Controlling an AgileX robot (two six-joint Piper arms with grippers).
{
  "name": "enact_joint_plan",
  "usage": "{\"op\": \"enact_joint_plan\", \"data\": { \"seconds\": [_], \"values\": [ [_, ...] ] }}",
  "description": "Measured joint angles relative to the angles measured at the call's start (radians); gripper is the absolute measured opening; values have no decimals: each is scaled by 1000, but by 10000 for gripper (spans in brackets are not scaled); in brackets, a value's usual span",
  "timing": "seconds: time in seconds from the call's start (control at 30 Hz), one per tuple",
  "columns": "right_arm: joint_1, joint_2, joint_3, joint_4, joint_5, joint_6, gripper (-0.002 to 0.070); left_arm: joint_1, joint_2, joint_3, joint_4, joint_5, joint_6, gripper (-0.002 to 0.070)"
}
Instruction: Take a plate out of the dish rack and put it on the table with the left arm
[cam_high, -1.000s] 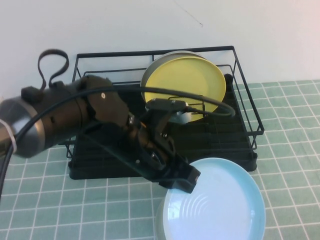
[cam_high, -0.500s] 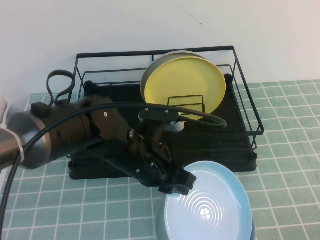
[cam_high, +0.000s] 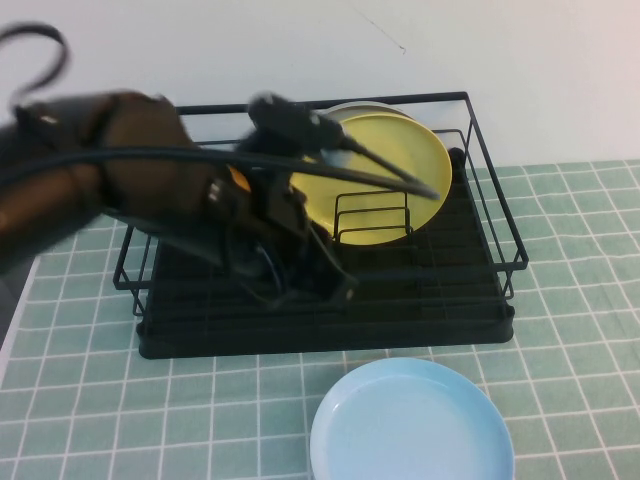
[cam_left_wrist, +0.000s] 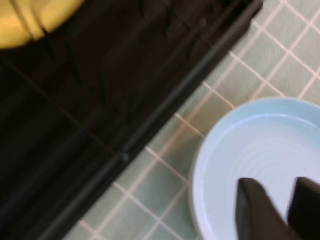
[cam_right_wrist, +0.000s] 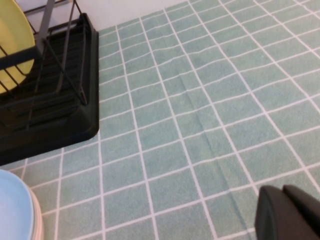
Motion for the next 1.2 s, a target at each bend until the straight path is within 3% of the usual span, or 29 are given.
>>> {"op": "enact_joint_plan", "data": {
  "seconds": [0.1, 0.2, 0.37, 0.67, 0.9, 1.03, 1.2],
  "values": [
    [0, 0, 0, 0, 0, 0, -1, 0, -101, -24, 68, 35, -50, 34],
    [0, 0, 0, 0, 0, 0, -1, 0, -208, -28, 96, 55, -93, 11],
    [0, 0, 0, 0, 0, 0, -1, 0, -332, -30, 110, 66, -132, 2],
    [0, 0, 0, 0, 0, 0, -1, 1, -408, -30, 18, 97, -102, 1],
    [0, 0, 0, 0, 0, 0, -1, 6, -406, -30, 216, 202, 36, 0],
    [0, 0, 0, 0, 0, 0, -1, 120, -468, 7, 273, 199, -54, -1],
    [0, 0, 0, 0, 0, 0, -1, 385, -676, 267, 279, 34, -250, -1]
  ]
}}
